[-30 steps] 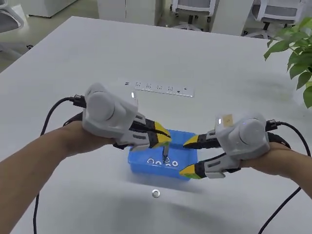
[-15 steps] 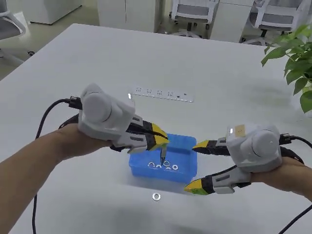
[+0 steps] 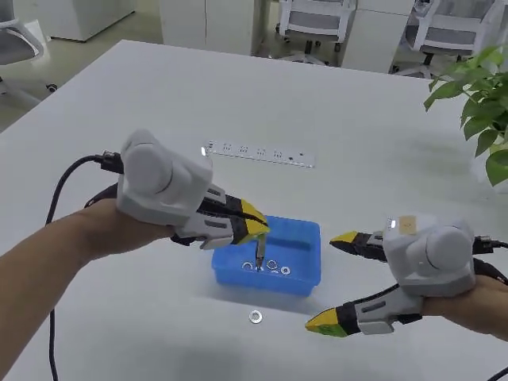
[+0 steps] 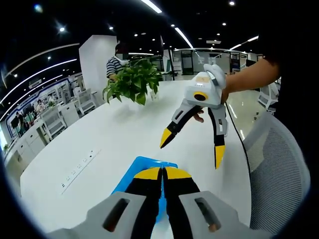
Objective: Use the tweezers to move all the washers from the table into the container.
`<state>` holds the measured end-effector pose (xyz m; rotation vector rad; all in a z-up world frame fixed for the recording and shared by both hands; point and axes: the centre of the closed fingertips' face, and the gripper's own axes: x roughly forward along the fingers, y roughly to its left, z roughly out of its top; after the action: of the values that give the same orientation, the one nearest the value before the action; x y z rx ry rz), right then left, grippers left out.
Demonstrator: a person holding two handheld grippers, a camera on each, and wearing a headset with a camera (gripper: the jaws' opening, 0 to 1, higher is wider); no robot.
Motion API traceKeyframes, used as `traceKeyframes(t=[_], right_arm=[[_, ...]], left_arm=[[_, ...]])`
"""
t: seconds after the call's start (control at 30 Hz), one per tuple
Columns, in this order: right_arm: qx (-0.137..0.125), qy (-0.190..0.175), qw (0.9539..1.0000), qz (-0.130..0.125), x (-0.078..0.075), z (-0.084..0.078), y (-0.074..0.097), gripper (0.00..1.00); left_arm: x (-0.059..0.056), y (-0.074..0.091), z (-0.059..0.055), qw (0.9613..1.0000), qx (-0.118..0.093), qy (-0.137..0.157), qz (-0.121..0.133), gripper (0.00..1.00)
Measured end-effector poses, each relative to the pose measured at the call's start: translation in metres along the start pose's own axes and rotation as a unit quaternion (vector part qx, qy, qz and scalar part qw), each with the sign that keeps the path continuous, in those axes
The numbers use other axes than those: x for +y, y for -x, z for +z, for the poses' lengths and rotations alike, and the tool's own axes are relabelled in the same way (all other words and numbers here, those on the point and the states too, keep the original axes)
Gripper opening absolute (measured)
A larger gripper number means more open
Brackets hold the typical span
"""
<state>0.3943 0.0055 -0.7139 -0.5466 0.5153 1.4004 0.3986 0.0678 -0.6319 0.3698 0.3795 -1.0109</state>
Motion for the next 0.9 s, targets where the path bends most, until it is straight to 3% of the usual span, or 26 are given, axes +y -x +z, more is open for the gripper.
traceKeyframes(t=[0.3,0.67,0.9], right_arm=[[-0.003,-0.02,0.9997,-0.015,0.003,-0.003,0.001,1.0],[0.001,-0.023,0.9996,-0.016,0.01,-0.006,0.001,1.0],[-0.001,-0.019,0.9998,-0.009,0.017,-0.007,-0.001,1.0]], left_arm=[[-0.006,0.008,0.0,1.0,0.003,0.008,0.0,0.05],[-0.021,0.009,-0.006,0.9999,0.007,0.009,-0.008,0.05],[-0.031,0.005,-0.015,0.9997,0.016,0.007,-0.014,0.05]])
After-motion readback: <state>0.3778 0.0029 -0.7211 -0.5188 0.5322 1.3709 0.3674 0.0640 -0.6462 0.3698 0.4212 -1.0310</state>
